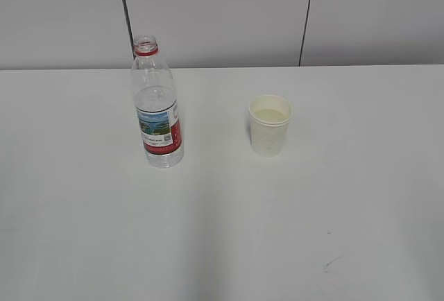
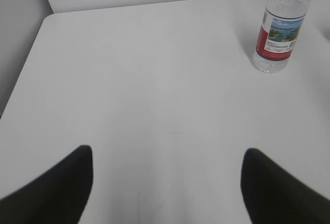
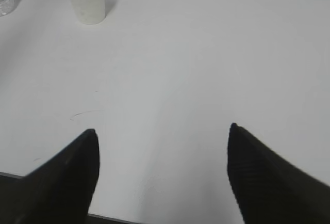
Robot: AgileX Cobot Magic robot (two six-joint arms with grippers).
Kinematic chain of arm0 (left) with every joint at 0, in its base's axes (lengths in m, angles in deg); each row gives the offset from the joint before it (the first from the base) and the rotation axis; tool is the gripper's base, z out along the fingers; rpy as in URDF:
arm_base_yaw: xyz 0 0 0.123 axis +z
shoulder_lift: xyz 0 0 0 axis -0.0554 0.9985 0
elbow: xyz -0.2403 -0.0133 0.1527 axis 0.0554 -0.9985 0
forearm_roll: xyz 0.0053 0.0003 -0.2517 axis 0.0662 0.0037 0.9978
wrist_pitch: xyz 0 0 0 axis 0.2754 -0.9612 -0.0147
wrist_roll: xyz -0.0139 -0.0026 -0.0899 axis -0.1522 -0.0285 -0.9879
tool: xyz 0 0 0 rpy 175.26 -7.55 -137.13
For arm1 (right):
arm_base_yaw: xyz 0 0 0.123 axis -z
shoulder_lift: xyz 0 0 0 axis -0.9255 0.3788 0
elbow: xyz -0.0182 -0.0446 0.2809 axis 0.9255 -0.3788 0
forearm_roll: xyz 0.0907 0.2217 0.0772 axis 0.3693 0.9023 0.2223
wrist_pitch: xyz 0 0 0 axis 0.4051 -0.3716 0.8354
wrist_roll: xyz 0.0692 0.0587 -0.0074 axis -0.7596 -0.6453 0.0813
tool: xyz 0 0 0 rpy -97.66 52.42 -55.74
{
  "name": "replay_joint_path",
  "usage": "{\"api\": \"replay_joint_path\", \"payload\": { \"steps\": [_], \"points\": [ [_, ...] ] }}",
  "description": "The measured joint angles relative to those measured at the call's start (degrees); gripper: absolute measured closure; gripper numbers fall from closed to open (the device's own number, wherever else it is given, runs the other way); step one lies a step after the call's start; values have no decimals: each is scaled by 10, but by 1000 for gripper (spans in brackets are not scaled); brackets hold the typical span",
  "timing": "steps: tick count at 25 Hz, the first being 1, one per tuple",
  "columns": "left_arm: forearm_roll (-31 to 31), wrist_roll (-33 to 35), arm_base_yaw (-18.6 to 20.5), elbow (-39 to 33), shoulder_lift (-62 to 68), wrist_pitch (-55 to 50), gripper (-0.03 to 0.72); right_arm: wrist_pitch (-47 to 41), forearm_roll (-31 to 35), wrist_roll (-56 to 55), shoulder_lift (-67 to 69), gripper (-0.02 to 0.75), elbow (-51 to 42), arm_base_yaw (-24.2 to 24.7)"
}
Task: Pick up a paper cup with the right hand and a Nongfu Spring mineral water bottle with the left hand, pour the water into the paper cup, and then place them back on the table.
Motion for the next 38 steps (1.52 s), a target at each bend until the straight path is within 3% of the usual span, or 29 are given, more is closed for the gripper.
{"api": "replay_joint_path", "payload": {
  "steps": [38],
  "points": [
    [0,0,0,0,0,0,159,0,0,-1,0,173,0,0]
  ]
}}
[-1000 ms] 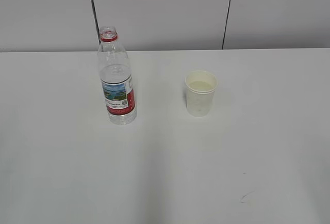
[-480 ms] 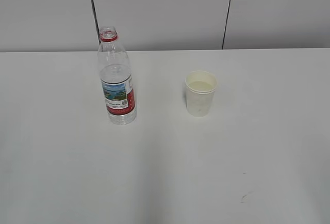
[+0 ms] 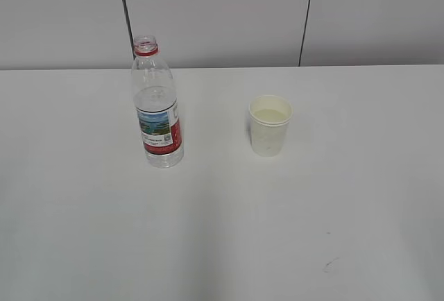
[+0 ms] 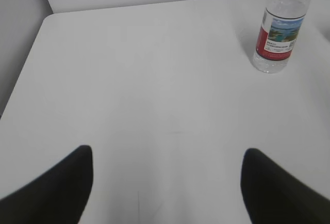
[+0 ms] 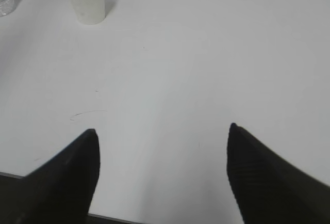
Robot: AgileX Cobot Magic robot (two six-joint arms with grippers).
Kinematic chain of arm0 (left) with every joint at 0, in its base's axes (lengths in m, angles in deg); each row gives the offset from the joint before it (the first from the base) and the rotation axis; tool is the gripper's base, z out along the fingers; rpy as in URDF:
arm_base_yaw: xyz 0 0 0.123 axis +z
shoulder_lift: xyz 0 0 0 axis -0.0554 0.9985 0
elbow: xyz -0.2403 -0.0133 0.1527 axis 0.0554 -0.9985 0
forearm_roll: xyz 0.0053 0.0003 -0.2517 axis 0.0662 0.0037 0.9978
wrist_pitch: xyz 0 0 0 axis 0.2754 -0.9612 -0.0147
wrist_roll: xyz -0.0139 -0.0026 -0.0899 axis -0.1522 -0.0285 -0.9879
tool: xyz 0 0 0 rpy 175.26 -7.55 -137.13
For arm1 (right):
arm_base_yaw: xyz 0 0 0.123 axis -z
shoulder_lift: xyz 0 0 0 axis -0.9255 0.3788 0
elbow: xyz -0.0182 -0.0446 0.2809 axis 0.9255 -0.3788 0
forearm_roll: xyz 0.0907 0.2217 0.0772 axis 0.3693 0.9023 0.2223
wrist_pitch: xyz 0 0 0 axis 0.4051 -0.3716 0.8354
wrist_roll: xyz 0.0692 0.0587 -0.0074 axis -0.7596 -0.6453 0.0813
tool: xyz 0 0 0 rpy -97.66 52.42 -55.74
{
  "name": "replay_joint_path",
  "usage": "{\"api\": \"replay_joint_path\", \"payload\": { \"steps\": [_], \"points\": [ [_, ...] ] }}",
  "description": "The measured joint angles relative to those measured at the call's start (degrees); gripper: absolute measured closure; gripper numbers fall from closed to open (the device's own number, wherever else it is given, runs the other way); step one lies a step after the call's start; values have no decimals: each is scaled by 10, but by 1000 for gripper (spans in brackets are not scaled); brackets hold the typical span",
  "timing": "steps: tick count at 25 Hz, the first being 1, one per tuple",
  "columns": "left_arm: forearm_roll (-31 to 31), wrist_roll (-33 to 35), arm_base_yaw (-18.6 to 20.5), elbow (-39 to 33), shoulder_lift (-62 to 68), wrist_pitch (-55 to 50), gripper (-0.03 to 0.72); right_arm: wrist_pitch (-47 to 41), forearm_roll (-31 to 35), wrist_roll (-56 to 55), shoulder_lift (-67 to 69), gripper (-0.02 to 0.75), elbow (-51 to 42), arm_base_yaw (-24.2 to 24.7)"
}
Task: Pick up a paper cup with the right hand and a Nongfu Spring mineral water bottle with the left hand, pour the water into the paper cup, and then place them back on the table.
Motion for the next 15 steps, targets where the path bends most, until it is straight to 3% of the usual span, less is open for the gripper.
{"api": "replay_joint_path", "payload": {
  "steps": [15],
  "points": [
    [0,0,0,0,0,0,159,0,0,0,0,173,0,0]
  ]
}}
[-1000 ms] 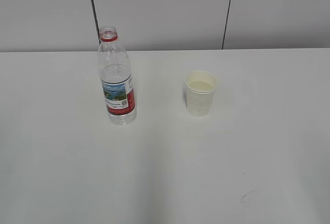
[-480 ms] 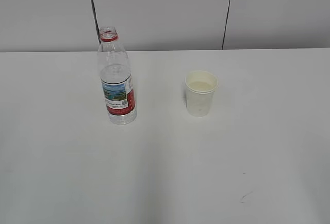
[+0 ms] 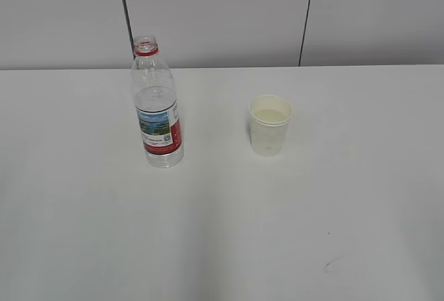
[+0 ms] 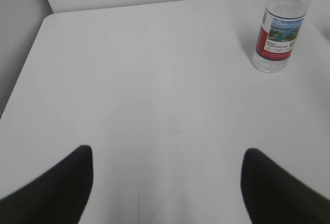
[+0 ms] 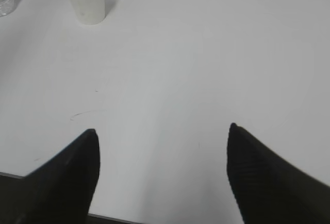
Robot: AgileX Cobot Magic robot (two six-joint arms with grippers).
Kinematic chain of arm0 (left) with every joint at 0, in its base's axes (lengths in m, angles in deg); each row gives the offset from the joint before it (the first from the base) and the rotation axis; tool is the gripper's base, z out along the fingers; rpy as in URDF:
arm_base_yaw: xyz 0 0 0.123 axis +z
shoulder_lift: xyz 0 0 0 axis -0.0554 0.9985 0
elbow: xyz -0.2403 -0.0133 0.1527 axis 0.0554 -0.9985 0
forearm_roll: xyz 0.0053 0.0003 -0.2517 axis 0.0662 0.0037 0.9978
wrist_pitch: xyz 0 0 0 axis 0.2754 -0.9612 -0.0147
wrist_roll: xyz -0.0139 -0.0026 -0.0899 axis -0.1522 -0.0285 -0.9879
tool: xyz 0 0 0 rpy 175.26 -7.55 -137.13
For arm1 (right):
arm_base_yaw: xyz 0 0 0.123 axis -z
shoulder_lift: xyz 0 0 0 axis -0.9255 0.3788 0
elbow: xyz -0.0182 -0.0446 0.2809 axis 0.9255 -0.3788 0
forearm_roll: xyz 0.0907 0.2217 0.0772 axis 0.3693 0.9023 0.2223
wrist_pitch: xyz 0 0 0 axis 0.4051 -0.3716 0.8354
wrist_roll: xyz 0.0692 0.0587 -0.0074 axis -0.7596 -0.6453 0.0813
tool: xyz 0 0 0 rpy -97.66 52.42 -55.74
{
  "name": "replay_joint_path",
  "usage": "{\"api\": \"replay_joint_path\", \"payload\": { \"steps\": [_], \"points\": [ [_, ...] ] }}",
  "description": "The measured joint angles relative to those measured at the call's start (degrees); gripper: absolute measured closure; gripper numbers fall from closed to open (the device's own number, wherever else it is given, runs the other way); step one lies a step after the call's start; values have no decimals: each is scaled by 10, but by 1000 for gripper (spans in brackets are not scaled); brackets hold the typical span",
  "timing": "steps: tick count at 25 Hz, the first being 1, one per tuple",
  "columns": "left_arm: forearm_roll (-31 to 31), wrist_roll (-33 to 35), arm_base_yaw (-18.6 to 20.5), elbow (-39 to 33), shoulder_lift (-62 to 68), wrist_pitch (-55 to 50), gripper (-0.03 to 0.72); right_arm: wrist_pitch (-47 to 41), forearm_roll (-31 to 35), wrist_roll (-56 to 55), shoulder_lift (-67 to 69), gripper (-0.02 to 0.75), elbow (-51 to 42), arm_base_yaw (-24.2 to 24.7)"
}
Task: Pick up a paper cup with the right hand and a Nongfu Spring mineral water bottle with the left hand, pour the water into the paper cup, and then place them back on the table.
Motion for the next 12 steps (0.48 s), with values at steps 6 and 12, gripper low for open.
{"api": "replay_joint_path", "payload": {
  "steps": [6,12],
  "points": [
    [0,0,0,0,0,0,159,0,0,0,0,173,0,0],
    [0,0,0,0,0,0,159,0,0,0,0,173,0,0]
  ]
}}
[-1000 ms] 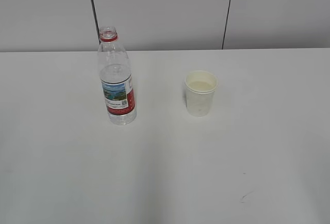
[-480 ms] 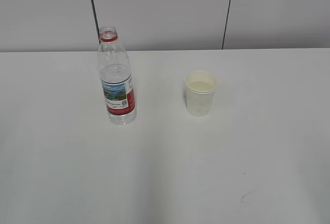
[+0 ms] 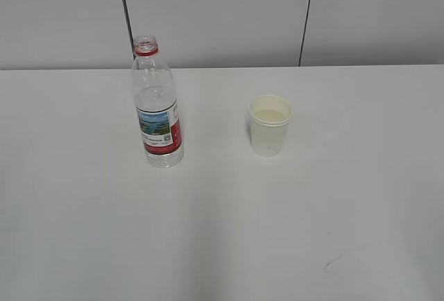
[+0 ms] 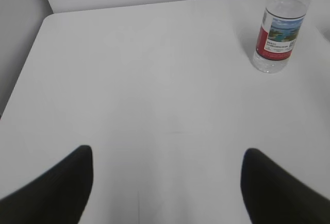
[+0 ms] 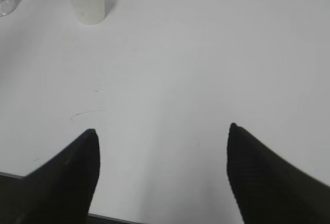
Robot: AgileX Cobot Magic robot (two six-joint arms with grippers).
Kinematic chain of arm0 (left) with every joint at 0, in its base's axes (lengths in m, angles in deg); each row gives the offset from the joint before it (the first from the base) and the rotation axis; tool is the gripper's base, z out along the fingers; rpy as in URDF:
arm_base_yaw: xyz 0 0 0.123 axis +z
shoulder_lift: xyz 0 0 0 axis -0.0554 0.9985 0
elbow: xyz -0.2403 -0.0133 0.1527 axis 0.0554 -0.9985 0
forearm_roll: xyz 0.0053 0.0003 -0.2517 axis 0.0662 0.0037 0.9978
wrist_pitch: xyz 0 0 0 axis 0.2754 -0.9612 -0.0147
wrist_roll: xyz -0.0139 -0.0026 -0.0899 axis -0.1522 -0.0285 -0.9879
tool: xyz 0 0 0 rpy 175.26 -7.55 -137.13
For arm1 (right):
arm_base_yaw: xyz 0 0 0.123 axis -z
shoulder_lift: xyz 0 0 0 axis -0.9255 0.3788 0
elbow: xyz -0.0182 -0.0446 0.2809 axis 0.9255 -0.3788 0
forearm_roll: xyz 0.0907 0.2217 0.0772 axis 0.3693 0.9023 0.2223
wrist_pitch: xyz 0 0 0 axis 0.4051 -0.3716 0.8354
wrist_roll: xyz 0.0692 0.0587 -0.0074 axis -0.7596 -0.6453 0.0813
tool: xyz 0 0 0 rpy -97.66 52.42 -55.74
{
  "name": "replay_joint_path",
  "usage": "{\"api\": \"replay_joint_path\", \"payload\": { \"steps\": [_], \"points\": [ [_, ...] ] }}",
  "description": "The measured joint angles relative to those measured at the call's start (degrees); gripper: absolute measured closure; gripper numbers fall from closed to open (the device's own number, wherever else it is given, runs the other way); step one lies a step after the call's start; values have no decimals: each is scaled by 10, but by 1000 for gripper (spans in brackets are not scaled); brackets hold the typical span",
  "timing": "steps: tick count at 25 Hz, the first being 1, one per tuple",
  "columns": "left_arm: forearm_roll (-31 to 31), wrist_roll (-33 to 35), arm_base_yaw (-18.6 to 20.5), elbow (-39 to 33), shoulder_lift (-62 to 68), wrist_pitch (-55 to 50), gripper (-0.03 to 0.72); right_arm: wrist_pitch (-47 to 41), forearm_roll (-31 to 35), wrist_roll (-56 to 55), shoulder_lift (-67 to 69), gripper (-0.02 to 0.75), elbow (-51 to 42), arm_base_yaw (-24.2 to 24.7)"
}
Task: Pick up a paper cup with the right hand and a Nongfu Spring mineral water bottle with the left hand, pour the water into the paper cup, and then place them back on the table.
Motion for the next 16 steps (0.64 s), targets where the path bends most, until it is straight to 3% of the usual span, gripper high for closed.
{"api": "replay_joint_path", "payload": {
  "steps": [16],
  "points": [
    [0,0,0,0,0,0,160,0,0,0,0,173,0,0]
  ]
}}
